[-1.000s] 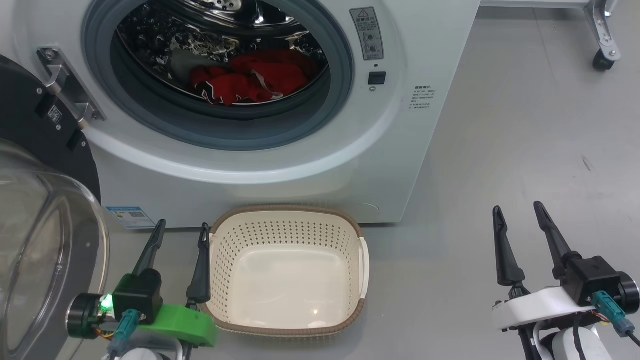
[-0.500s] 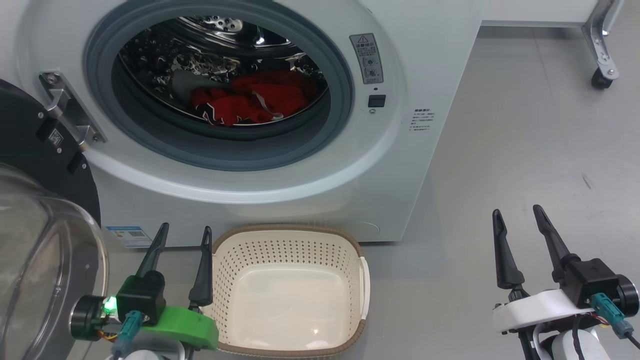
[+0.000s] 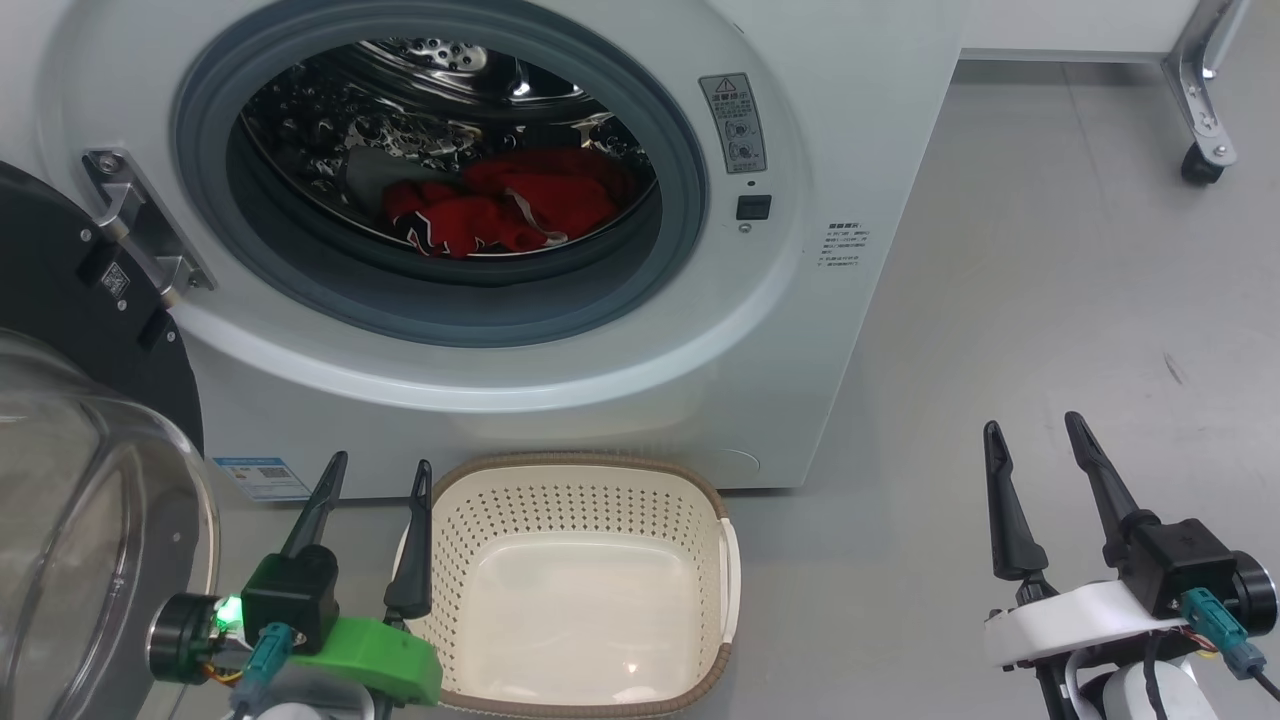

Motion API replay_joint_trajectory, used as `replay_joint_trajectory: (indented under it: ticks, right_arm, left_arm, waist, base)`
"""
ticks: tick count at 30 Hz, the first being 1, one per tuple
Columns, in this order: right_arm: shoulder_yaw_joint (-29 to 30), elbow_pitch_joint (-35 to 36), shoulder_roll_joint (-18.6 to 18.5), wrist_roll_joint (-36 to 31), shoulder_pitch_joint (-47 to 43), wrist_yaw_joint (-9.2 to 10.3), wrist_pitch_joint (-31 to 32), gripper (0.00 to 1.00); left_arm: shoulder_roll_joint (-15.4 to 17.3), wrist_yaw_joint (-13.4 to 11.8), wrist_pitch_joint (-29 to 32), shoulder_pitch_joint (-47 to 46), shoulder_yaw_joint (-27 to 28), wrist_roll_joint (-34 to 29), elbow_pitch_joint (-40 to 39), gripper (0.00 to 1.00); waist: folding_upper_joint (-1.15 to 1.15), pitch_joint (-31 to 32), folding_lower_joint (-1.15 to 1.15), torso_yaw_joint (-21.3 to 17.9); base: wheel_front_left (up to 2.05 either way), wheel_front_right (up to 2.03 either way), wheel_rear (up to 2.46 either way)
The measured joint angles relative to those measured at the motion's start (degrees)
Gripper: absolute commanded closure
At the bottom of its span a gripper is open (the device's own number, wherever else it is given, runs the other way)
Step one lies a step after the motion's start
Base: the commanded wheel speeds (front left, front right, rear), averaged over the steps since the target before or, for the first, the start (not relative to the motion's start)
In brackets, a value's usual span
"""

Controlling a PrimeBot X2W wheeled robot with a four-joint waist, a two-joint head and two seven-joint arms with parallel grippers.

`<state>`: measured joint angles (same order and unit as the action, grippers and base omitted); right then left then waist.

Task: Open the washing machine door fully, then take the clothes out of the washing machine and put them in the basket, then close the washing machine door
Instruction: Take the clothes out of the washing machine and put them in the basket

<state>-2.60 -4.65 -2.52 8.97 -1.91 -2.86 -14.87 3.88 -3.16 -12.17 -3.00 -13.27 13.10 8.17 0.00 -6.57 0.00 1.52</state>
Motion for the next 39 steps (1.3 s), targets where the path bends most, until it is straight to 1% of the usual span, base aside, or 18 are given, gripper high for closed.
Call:
replay_joint_trajectory:
  ticks: [5, 9, 15, 19, 24, 31, 39]
  right_arm:
    - [0.0, 0.1, 0.0, 0.0, 0.0, -0.01, 0.0, 0.00]
    - [-0.1, 0.2, 0.0, 0.0, 0.0, -0.02, 0.0, 0.00]
    - [-1.2, 0.4, 0.1, 0.0, 0.0, -0.11, 0.0, 0.00]
    - [-1.2, 0.8, 0.1, 0.0, 0.2, -0.23, 0.0, 0.00]
    - [-1.2, 1.5, 0.1, 0.0, 0.3, -0.27, 0.0, 0.00]
    - [-1.1, 2.8, 0.1, 0.1, 2.1, -0.55, 0.0, 0.00]
    - [-1.1, 4.2, 0.1, 1.1, 4.3, -0.55, 0.0, 0.00]
  left_arm:
    - [0.0, 0.0, 0.5, 0.0, -0.1, 0.0, 0.6, 0.00]
    - [0.0, 0.6, 1.6, -0.3, -0.6, 0.8, 1.1, 0.00]
    - [-0.1, 2.8, 4.3, -3.4, -1.8, 2.7, 3.5, 0.00]
    - [-0.4, 3.7, 6.6, -6.7, -2.1, 4.0, 5.2, 0.00]
    - [-0.8, 5.5, 8.3, -11.9, -2.4, 5.9, 7.1, 0.00]
    - [-0.6, 7.1, 14.6, -19.5, -2.9, 6.3, 11.8, 0.00]
    - [2.6, 8.1, 21.7, -30.0, -2.7, 6.1, 15.9, 0.00]
  waist:
    - [0.00, 0.0, 0.00, 0.0]
    - [0.00, -0.3, 0.00, 0.0]
    - [0.00, -1.4, 0.00, -0.9]
    - [0.00, -2.5, 0.00, -1.8]
    - [0.00, -4.5, 0.00, -3.0]
    - [0.00, -8.3, 0.00, -4.9]
    - [0.00, -13.8, 0.00, -7.0]
  base:
    - [0.00, 0.00, 0.00]
    - [0.00, 0.00, 0.00]
    - [0.00, 0.00, 0.00]
    - [0.00, 0.00, 0.00]
    - [0.00, 0.00, 0.00]
    - [0.00, 0.00, 0.00]
    - [0.00, 0.00, 0.00]
